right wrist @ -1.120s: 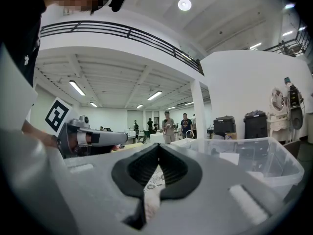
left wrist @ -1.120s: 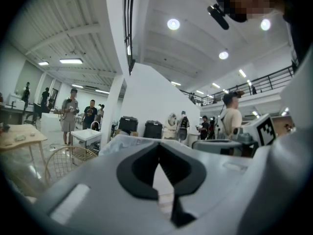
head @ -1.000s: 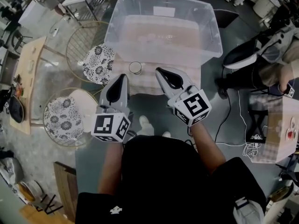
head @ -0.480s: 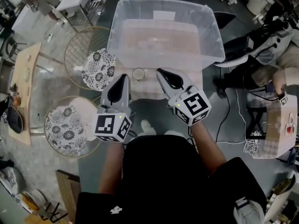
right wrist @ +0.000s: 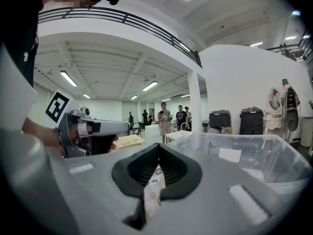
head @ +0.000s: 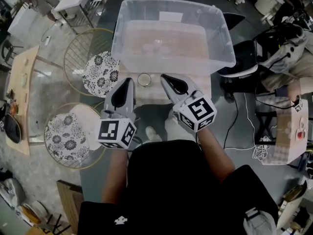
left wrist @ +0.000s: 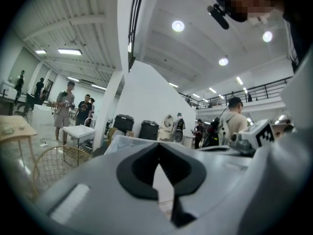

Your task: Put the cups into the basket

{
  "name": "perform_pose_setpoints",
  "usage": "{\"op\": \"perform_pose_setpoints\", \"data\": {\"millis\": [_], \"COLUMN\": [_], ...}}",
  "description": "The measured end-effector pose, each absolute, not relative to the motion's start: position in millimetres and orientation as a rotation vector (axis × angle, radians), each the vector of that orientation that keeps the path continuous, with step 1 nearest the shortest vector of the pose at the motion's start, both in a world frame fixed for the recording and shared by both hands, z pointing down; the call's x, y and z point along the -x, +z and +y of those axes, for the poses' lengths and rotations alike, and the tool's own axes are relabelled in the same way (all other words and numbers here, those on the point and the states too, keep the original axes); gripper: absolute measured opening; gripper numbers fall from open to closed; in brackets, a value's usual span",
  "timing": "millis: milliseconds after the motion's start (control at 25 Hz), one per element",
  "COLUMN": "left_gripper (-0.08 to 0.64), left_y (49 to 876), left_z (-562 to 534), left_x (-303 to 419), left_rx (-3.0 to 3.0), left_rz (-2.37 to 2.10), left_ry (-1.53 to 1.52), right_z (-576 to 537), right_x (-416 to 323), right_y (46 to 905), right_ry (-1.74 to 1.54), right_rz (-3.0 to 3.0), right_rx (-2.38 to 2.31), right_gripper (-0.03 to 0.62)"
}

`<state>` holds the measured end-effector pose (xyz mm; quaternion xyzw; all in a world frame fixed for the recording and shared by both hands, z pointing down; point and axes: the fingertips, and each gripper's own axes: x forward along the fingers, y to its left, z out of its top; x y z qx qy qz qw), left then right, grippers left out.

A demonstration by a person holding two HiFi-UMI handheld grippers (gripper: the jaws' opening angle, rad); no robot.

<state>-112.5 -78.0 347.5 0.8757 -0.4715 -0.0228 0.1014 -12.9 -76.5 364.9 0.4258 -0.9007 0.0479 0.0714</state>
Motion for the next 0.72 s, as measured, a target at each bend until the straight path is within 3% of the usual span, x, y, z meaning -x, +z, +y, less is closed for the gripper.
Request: {"op": "perform_pose_setpoints", "data": {"millis": [720], "left_gripper": [0.005], "left_y": [366.8], "left_z": [-128.4], "left_x": [128.4], "left_rx": [-2.404], "left_rz": [-1.623], "left_ry": [-0.023], "right_z": [-132.6], "right_x": [48.1], "right_y": [491.7], "right_ry": [0.168], "right_rz": [-2.539], "right_rx": [-0.722], "right_gripper": [0.002]}}
